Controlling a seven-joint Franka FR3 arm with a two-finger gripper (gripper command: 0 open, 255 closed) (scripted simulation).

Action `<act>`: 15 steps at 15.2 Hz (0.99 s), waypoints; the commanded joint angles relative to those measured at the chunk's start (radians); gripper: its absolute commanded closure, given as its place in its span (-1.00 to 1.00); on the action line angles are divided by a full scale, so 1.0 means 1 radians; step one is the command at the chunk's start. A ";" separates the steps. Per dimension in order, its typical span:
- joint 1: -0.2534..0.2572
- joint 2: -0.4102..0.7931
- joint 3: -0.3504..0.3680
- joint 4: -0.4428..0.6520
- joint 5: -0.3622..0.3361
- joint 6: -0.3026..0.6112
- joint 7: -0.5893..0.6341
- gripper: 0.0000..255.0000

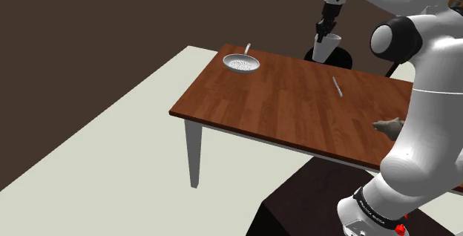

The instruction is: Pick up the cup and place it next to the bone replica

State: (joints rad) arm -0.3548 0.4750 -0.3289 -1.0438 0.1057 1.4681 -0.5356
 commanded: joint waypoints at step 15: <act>-0.120 -0.258 -0.098 -0.363 -0.065 0.118 -0.253 1.00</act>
State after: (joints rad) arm -0.4684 0.2440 -0.4188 -1.3673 0.0496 1.5721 -0.7694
